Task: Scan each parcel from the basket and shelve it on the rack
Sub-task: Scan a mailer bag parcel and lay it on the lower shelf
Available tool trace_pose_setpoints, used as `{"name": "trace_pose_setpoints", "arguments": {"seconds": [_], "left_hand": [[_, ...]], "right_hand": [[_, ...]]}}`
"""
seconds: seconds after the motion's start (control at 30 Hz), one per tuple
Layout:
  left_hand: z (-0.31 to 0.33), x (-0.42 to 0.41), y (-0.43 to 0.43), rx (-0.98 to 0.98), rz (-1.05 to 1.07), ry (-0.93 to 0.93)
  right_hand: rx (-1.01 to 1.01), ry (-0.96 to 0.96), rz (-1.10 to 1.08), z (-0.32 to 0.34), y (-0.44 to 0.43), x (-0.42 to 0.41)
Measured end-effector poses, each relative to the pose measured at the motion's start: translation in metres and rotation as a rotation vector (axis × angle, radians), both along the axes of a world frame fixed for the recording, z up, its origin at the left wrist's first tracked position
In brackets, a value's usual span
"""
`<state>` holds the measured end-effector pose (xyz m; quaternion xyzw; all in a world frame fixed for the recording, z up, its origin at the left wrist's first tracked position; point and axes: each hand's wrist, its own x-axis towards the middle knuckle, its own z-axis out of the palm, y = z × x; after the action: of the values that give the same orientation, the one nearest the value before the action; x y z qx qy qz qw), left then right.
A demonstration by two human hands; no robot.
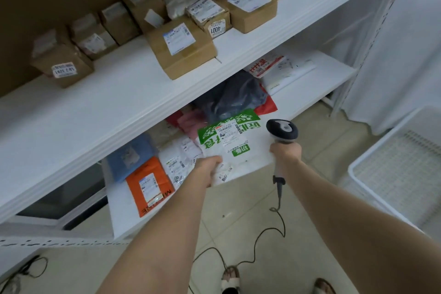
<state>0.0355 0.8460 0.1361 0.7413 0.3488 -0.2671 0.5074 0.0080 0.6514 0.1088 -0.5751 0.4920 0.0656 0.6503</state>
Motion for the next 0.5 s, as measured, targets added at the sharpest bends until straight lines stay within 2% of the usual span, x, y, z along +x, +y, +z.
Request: {"name": "trace_pose_setpoints", "arguments": {"seconds": [0.13,0.3,0.5], "left_hand": [[-0.022,0.025,0.053,-0.177,0.01,0.085],[-0.049,0.047,0.114,-0.309,0.072,0.034],[-0.078,0.053,0.138,-0.24,0.205,-0.161]], "right_hand": [[-0.027,-0.022,-0.101,-0.022,0.051,0.024],[-0.023,-0.085,-0.129,-0.043,0.109,0.05],[0.027,-0.18,-0.049,-0.054,0.146,0.074]]}}
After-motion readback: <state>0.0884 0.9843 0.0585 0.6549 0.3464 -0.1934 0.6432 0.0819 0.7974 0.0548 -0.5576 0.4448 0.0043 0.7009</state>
